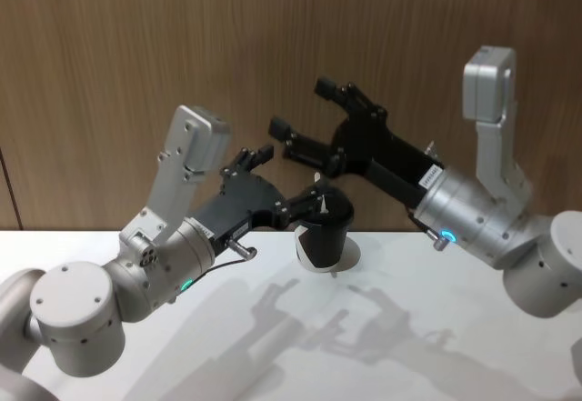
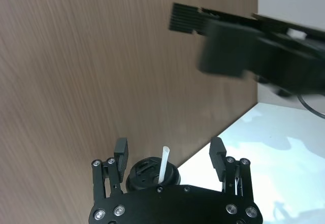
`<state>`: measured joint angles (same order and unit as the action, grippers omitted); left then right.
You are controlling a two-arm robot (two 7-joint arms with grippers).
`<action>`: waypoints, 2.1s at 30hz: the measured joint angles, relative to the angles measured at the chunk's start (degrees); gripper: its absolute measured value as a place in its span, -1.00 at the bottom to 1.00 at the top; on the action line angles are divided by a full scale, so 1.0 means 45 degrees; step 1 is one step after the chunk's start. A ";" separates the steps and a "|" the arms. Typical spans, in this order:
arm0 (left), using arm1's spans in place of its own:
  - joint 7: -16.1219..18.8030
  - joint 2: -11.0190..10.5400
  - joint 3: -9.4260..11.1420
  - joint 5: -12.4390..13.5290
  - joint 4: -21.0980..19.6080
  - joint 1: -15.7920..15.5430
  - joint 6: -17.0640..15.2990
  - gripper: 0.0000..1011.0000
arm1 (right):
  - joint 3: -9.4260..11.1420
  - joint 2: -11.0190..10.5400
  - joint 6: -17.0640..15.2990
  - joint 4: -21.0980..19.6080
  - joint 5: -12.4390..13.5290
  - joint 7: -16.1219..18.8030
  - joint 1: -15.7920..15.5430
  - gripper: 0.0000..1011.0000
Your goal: Pick up the straw with one hand, pass it to the other hand, and insert it into the cup.
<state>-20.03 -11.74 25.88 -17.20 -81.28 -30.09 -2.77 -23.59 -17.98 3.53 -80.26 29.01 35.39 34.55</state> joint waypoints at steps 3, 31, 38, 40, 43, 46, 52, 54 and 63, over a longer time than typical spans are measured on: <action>0.0164 -0.0041 -0.0050 0.0127 -0.0209 0.0183 0.0046 0.98 | 0.0014 0.0185 -0.0217 -0.0056 -0.0078 -0.0562 0.0074 0.98; 0.2614 0.0640 -0.0573 0.1396 -0.0749 0.0921 -0.0188 0.98 | 0.0426 0.0530 -0.1096 -0.0952 -0.0395 -0.2883 -0.0064 0.98; 0.2846 0.0730 -0.0627 0.1503 -0.0751 0.0956 -0.0224 0.98 | 0.0464 0.0538 -0.1138 -0.1018 -0.0422 -0.3024 -0.0091 0.98; 0.2897 0.0750 -0.0641 0.1529 -0.0750 0.0963 -0.0230 0.98 | 0.0469 0.0539 -0.1148 -0.1027 -0.0425 -0.3044 -0.0096 0.98; 0.2956 0.0772 -0.0655 0.1554 -0.0750 0.0973 -0.0236 0.98 | 0.0478 0.0542 -0.1163 -0.1047 -0.0430 -0.3079 -0.0102 0.98; 0.3003 0.0788 -0.0664 0.1575 -0.0750 0.0981 -0.0240 0.98 | 0.0484 0.0543 -0.1172 -0.1056 -0.0434 -0.3113 -0.0105 0.98; 0.3063 0.0815 -0.0676 0.1607 -0.0750 0.0987 -0.0250 0.98 | 0.0492 0.0542 -0.1186 -0.1073 -0.0441 -0.3145 -0.0111 0.98; 0.3076 0.0817 -0.0679 0.1613 -0.0750 0.0988 -0.0252 0.98 | 0.0496 0.0542 -0.1191 -0.1080 -0.0444 -0.3153 -0.0114 0.98; 0.3125 0.0831 -0.0694 0.1632 -0.0749 0.0998 -0.0258 0.98 | 0.0509 0.0542 -0.1200 -0.1093 -0.0450 -0.3178 -0.0123 0.98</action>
<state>-5.97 -8.00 22.75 -9.86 -84.65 -25.60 -3.93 -21.30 -15.54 -1.87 -85.17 26.99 21.09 34.00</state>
